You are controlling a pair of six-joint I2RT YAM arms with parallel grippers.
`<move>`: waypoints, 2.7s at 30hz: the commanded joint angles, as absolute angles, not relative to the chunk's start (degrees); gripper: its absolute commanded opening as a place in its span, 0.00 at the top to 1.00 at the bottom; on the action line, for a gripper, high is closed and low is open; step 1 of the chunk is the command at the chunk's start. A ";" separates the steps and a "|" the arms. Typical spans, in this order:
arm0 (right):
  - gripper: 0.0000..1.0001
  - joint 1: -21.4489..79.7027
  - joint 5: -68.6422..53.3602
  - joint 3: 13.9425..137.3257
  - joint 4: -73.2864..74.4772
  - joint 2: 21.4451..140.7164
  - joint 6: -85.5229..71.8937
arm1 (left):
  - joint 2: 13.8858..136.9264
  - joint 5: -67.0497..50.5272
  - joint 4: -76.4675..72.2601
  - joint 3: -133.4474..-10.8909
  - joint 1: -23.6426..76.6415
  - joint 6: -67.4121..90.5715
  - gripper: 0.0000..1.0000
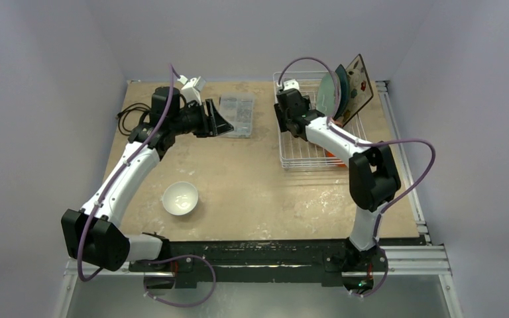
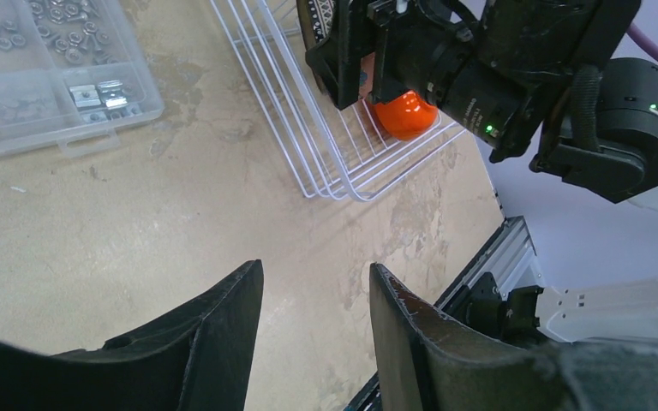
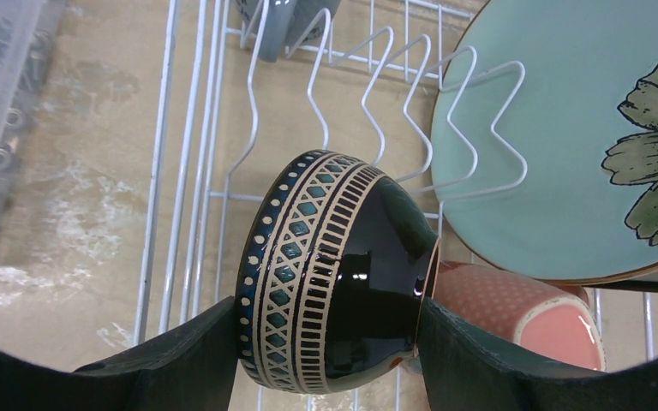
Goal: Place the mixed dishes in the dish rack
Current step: Turn the bowl upside down on the dish rack.
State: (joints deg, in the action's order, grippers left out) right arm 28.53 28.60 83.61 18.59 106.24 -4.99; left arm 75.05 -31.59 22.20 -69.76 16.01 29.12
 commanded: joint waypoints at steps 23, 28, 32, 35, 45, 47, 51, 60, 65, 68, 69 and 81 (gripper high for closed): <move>1.00 33.52 46.73 91.23 17.69 113.84 5.16 | 75.74 -33.50 21.62 -71.63 15.56 28.70 0.52; 1.00 33.56 44.15 91.38 18.36 114.36 3.93 | 75.77 -33.66 21.62 -71.63 15.55 28.83 0.52; 0.94 33.55 42.99 91.03 18.52 114.78 3.32 | 75.83 -33.71 21.67 -71.72 15.55 28.80 0.52; 0.88 33.49 41.68 90.44 18.20 114.72 2.91 | 75.86 -33.66 21.71 -71.72 15.56 28.78 0.52; 0.64 33.57 39.99 89.87 18.06 115.27 2.29 | 75.90 -33.83 21.91 -71.89 15.56 28.61 0.52; 0.57 33.50 39.84 89.76 18.14 115.09 2.29 | 75.90 -33.81 21.97 -71.89 15.56 28.65 0.52; 0.40 33.57 38.62 89.70 18.62 114.40 2.21 | 75.85 -33.91 21.97 -71.89 15.56 28.65 0.52; 0.16 33.62 36.51 88.96 20.23 111.86 2.46 | 76.00 -34.00 22.04 -71.98 15.56 28.65 0.52; 0.13 33.74 33.89 88.61 20.86 110.60 2.30 | 76.21 -34.05 22.04 -72.01 15.56 28.65 0.52; 0.11 34.09 32.03 87.81 21.07 109.12 2.03 | 76.31 -34.18 22.15 -72.06 15.56 28.65 0.52; 0.10 34.18 31.73 87.29 21.15 108.53 1.84 | 76.33 -34.19 22.10 -72.07 15.56 28.65 0.52; 0.09 34.32 28.28 85.42 22.85 102.14 -2.18 | 76.38 -34.21 22.43 -72.20 15.56 28.54 0.52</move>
